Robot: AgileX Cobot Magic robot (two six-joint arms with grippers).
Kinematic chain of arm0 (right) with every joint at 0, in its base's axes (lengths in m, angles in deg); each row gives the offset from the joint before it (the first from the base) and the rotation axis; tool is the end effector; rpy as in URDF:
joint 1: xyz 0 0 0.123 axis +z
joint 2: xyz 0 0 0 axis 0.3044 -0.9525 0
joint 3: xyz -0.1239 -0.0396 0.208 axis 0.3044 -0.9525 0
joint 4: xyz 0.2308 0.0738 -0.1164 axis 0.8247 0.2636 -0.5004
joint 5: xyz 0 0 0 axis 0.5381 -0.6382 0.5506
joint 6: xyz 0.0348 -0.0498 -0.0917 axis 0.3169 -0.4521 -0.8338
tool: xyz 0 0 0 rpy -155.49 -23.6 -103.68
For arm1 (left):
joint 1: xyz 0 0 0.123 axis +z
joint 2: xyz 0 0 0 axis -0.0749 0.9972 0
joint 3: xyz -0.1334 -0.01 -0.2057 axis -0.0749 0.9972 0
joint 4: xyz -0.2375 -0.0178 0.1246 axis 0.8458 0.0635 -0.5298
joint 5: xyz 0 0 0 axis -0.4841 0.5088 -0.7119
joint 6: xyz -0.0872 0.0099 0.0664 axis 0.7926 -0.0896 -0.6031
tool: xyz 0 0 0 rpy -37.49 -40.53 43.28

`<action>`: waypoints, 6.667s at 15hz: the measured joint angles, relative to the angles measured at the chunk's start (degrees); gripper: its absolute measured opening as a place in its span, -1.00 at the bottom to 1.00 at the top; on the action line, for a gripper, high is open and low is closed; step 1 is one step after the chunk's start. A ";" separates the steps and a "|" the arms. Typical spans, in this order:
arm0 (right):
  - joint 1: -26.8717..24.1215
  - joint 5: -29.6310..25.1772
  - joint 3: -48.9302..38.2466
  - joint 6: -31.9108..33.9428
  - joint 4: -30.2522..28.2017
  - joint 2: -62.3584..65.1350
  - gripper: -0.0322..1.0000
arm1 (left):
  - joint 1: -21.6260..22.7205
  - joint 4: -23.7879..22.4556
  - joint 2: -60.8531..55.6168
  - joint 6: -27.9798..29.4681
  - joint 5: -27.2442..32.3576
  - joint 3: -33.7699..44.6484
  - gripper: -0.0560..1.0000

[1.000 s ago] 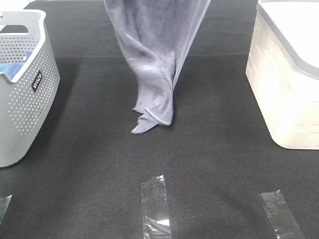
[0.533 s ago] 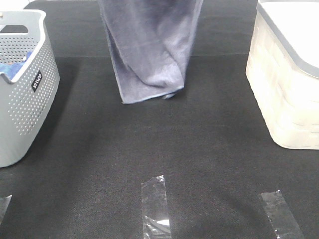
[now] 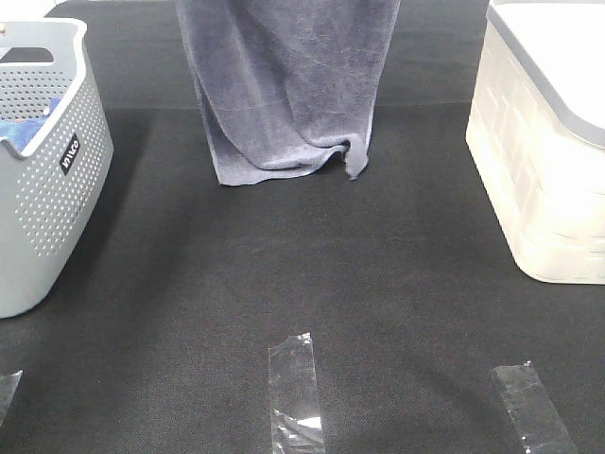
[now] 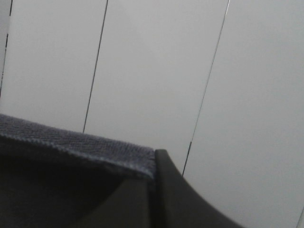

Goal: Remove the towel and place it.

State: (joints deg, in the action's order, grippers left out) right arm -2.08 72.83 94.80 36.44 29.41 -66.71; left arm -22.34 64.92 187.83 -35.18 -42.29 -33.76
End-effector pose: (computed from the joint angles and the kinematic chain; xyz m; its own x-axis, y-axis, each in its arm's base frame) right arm 0.4939 0.1441 0.3638 0.3193 -0.1867 -0.9291 -0.2403 0.9324 -0.2700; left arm 0.5046 -0.1559 0.3483 0.4169 -0.1215 -0.9008 0.2411 0.9703 -0.0192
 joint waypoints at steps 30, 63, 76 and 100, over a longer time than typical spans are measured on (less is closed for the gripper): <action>-1.95 -70.53 0.00 -4.53 20.63 -1.09 -0.94 | -1.32 0.00 2.98 2.41 83.94 -5.33 -0.89; -1.95 -86.40 -56.26 0.74 25.50 42.91 -0.94 | -34.89 5.04 -25.27 16.56 100.27 41.71 -0.89; -1.83 -86.52 -71.22 0.11 32.43 48.47 -0.94 | -38.45 17.82 -32.14 21.43 96.60 57.35 -0.89; -1.89 -86.29 -78.78 -1.32 34.32 48.53 0.62 | -43.60 5.79 -32.60 31.97 101.30 58.04 0.51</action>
State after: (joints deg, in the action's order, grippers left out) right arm -3.97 -13.46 16.02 35.12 63.73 -18.18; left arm -65.94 70.71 155.23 -3.21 59.01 24.28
